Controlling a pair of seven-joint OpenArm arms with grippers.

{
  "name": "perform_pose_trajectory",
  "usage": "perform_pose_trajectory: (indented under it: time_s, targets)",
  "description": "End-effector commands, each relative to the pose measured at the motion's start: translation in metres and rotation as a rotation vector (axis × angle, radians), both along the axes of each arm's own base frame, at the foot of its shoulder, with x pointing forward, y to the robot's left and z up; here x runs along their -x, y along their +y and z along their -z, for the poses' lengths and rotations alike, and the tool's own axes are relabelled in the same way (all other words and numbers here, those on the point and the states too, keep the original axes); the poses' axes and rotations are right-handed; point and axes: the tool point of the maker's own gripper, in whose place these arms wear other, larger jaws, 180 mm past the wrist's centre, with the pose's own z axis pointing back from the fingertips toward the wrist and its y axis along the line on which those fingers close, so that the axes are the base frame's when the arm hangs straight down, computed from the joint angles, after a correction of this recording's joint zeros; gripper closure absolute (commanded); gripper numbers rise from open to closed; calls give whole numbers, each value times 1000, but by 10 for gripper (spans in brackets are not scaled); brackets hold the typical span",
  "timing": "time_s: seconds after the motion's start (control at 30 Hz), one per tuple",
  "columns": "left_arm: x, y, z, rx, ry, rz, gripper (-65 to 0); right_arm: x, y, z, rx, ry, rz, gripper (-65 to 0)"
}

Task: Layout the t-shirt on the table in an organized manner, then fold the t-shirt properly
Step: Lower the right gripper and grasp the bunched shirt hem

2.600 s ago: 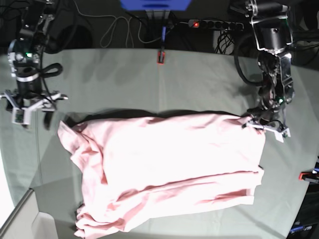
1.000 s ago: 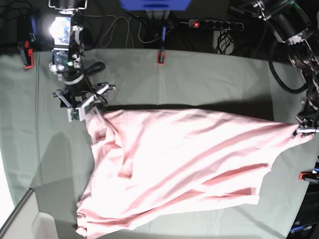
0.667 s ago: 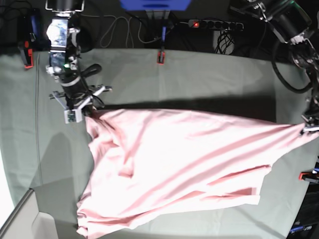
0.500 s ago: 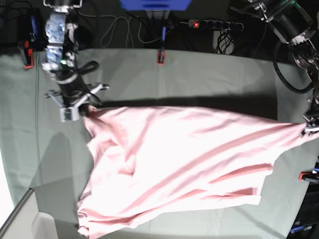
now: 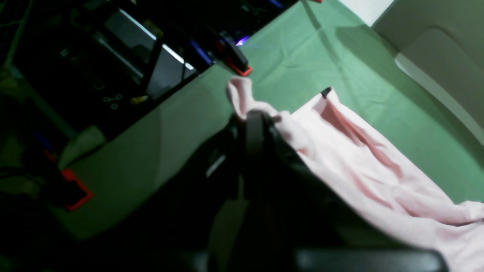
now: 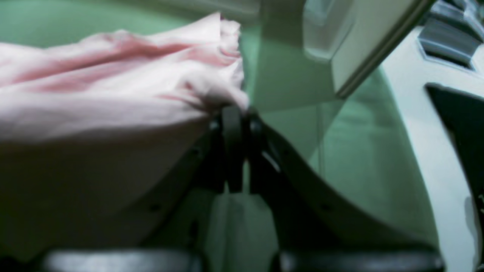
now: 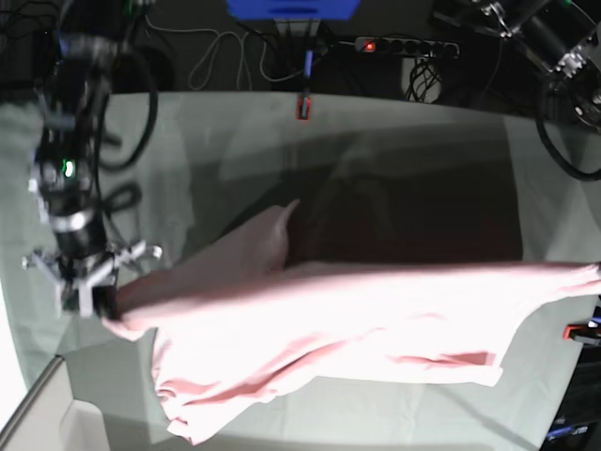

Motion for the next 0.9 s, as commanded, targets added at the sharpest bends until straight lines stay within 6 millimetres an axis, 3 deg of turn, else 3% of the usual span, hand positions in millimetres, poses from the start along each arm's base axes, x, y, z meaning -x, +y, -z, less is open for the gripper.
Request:
perform_pose_trajectory:
  time_s: [0.0, 0.07, 0.17, 0.37, 0.53, 0.63, 0.73, 0.87]
  targets:
    - [-7, 5, -22, -53, -50, -3, -2, -17, -6, -18, 4, -50, 13, 0]
    - [-11, 5, -23, -58, -47, 8, -2, -39, -9, -18, -21, -29, 25, 0]
    - [-18, 6, -8, -34, -18, 17, -2, -69, -1, -23, -47, -23, 7, 0]
    - [-20, 11, -8, -26, -17, 9, -1, -106, 51, -42, -30, -45, -132, 0]
    - [-21, 10, -6, -24, -12, 12, -1, -125, 98, -9, -12, 65, -251, 0]
    - [-20, 9, -4, -22, -6, 14, -1, -134, 109, 11, -1, 139, -284, 0]
    - [-19, 7, -2, -19, -1, 16, -1, -146, 114, 22, 5, 193, -297, -59]
    - [-14, 8, 4, -20, 18, 15, -1, -157, 113, 16, 2, 188, -294, -174]
